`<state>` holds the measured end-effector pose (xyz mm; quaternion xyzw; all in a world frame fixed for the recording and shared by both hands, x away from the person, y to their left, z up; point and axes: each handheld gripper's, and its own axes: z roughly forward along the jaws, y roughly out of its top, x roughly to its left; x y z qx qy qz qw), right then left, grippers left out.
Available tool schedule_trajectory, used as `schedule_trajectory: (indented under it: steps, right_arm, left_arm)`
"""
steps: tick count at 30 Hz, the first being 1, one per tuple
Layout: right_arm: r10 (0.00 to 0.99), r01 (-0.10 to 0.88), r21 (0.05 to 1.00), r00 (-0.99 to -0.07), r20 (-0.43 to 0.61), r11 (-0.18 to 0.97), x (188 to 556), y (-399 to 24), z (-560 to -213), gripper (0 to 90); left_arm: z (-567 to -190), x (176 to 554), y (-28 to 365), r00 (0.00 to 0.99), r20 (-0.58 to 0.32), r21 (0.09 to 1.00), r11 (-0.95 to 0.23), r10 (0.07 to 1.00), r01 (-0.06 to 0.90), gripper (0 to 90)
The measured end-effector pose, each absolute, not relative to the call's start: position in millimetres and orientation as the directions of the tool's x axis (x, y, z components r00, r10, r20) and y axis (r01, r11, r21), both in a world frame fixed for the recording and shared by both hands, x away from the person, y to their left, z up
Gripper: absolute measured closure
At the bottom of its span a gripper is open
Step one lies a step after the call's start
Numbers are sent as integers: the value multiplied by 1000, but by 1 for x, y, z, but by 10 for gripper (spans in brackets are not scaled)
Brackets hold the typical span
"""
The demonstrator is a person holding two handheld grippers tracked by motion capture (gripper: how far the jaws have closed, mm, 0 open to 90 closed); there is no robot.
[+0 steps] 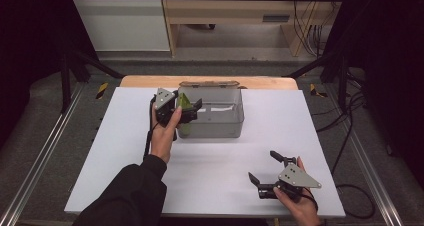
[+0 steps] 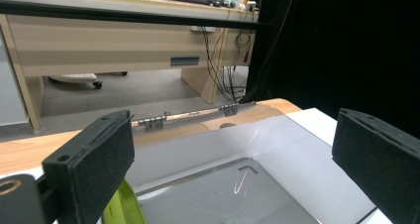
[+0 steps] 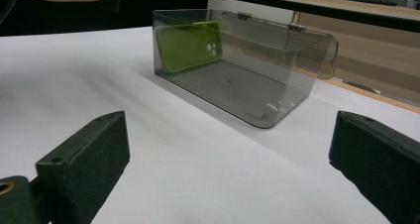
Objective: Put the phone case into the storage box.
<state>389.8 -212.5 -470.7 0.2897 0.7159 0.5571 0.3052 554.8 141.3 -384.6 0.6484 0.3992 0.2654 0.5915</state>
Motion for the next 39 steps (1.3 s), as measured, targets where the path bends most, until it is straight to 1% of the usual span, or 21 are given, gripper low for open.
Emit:
schedule_trajectory:
  steps: [13,19,30,39]
  right_arm:
    - [768,84,974,-631,-111,209,390,-213,-471,19]
    - [767,87,976,-634,-102,201,390,-213,-471,18]
    - [767,94,976,-636,-91,194,390,-214,-471,18]
    - [767,97,977,-636,-84,188,390,-214,-470,18]
  left_arm:
    - [-371,544,170,533,-141,980,40,834,197,25]
    - [-366,536,185,519,-134,979,30,844,203,26]
    - [-357,524,209,522,-132,981,35,843,192,23]
    - [-348,514,222,530,-126,984,35,839,177,23]
